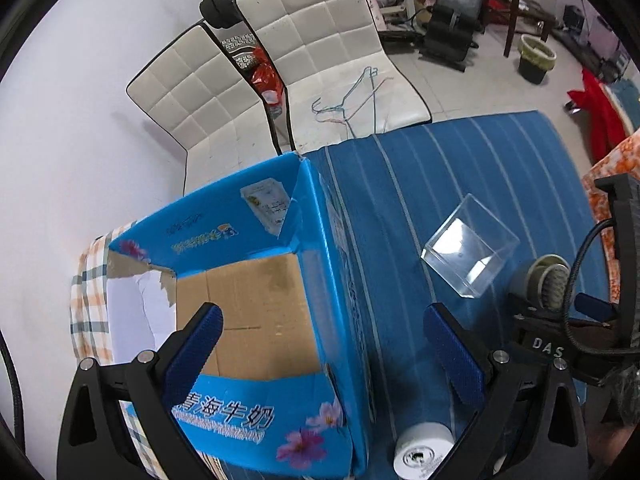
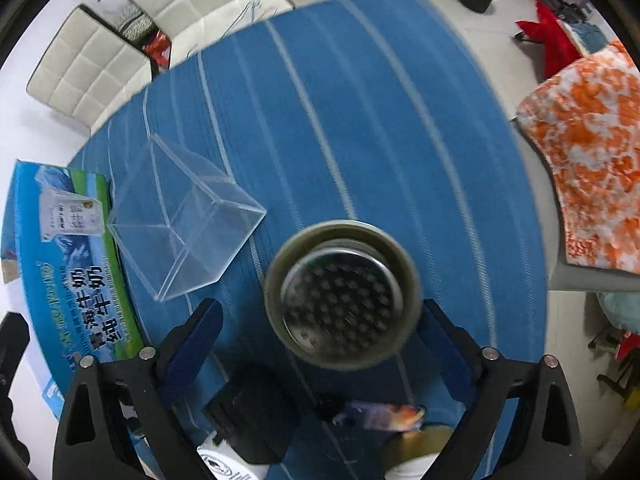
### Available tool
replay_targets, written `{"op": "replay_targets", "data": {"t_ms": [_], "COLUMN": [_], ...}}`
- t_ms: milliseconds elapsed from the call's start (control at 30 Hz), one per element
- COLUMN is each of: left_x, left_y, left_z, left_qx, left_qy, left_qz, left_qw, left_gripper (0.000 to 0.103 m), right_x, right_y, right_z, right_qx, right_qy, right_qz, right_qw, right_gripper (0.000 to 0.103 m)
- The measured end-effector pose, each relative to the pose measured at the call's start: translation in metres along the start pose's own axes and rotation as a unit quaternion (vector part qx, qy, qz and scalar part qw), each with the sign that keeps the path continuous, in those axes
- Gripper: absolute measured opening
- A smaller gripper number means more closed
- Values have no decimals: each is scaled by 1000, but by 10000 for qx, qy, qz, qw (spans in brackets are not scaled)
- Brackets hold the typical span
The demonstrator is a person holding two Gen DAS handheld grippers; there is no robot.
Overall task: Organize rigid objects
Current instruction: 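Grasp the silver mesh-lid tin with the right gripper while the left reaches toward the clear box, then grasp the clear plastic cube box with the left gripper while the right holds the tin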
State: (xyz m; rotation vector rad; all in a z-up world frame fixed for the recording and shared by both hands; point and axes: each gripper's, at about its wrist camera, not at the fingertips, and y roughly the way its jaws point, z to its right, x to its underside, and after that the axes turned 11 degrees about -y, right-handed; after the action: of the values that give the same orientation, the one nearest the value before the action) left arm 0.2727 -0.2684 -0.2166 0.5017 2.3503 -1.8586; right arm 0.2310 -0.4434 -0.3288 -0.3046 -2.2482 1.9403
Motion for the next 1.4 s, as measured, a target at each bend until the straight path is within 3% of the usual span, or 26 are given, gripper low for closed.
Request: {"op": "replay_targets", "data": {"t_ms": [100, 133, 167, 233, 300, 433, 600, 800, 967, 1133, 1300, 1400], "left_x": [-5, -7, -8, -11, -15, -25, -37, -52, -52, -46, -60, -64], "left_y": [8, 10, 11, 13, 14, 15, 34, 67, 96, 111, 94, 89], "left_z": [5, 8, 9, 16, 21, 42, 84, 118, 125, 126, 113, 111], "left_qx": [-80, -95, -100, -107, -10, 395, 950, 885, 870, 1167, 1437, 1611], "left_qy": [31, 51, 76, 131, 204, 540, 1417, 2153, 2158, 1915, 1661, 1701], "left_qz": [-21, -26, -32, -48, -110, -174, -684, -966, -1310, -1697, -1469, -1452], "left_qw": [10000, 9999, 9999, 9998, 9997, 9976, 9830, 9677, 9637, 9596, 9645, 9613], "left_gripper": [103, 103, 103, 103, 103, 103, 103, 103, 103, 103, 102, 102], "right_x": [-6, -8, -10, -12, -10, -2, 1, -1, -1, 1, -1, -1], "right_y": [11, 14, 16, 18, 16, 10, 15, 18, 18, 14, 13, 13], "right_z": [-1, 2, 6, 19, 31, 57, 68, 71, 70, 66, 67, 66], "right_qx": [153, 236, 281, 70, 158, 140, 50, -34, 8, -69, -73, -36], "right_qy": [-57, -59, -72, -70, -56, -3, -49, -57, -82, -58, -63, -64], "right_qz": [-45, -67, -88, -101, -184, -280, -368, -376, -362, -393, -436, -442], "right_qw": [9999, 9997, 9995, 9999, 9997, 9995, 9993, 9993, 9993, 9992, 9990, 9990], "right_gripper": [90, 78, 74, 74, 74, 74, 74, 74, 74, 74, 74, 74]}}
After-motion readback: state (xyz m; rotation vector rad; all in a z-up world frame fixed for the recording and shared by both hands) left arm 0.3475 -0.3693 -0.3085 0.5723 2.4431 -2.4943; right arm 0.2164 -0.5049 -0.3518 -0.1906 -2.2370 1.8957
